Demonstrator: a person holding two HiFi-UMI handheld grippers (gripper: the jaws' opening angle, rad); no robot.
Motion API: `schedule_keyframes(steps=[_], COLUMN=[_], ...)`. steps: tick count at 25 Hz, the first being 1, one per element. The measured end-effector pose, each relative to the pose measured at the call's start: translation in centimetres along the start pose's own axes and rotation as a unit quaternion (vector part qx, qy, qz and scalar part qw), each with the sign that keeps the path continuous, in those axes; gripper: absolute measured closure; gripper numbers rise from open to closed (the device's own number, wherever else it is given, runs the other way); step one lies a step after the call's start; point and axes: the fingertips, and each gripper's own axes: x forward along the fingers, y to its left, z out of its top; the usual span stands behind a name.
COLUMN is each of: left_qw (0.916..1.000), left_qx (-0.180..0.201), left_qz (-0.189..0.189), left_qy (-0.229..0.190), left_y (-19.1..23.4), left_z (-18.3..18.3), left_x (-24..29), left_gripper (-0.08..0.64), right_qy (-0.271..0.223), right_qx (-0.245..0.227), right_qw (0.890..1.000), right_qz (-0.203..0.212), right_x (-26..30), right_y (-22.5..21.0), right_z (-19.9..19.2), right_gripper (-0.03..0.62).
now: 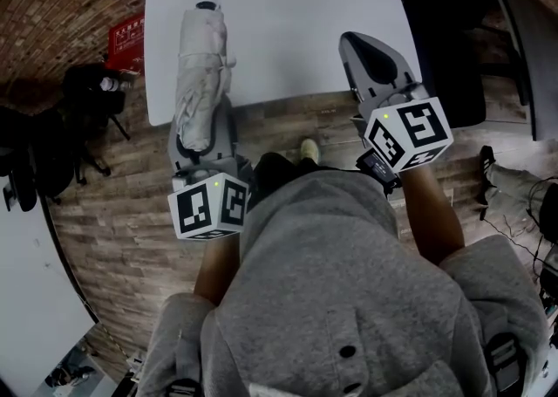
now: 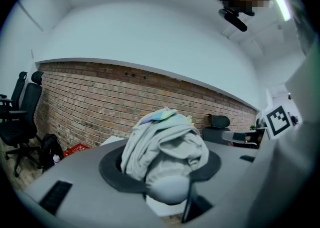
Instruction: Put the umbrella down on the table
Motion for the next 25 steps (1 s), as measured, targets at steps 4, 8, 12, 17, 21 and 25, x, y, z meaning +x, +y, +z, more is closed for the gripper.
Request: schedule_keyframes(steps=[4,8,12,17,21,25], left_qw=[1.0000,1.0000,1.0000,0.9999,0.9998,0.9997], left_qx=[0.001,-0.002,-0.006,-0.009,-0.007,-0.005], left_qz=[-0.003,-0.003,-0.001,0.004,0.009,0.014], left_qy=[-0.003,-0.004,0.001,0.014,0.017,0.022], left_y=[0.1,0.5,1.7,3.3,4.5,5.5], left_z=[-0.1,-0.2,-0.5,-1.2,-1.4,-1.7], left_x=[0.4,0.8,1.5,2.3,2.4,2.7], left_gripper=[0.347,0.347,0.347,0.347,0.347,0.347], right_qy=[-0.001,0.001,0.009,0.018,0.022,0.030], right_qx=[-0.005,-0.007,-0.008,-0.007,-0.008,-0.010], right_qw=[1.000,1.000,1.000,1.000,1.000,0.999], right_qz=[0.002,0.004,0.003,0.005,0.008,0.010], right_x=[0.5,1.0,2.3,3.9,4.9,5.5], right_y=[0.1,0.4,0.9,1.5,2.3,2.8], right_z=[0.0,-0.1,-0.4,-1.0,-1.3,-1.8], right_gripper=[0.568,0.568,0.568,0.568,0.568,0.568])
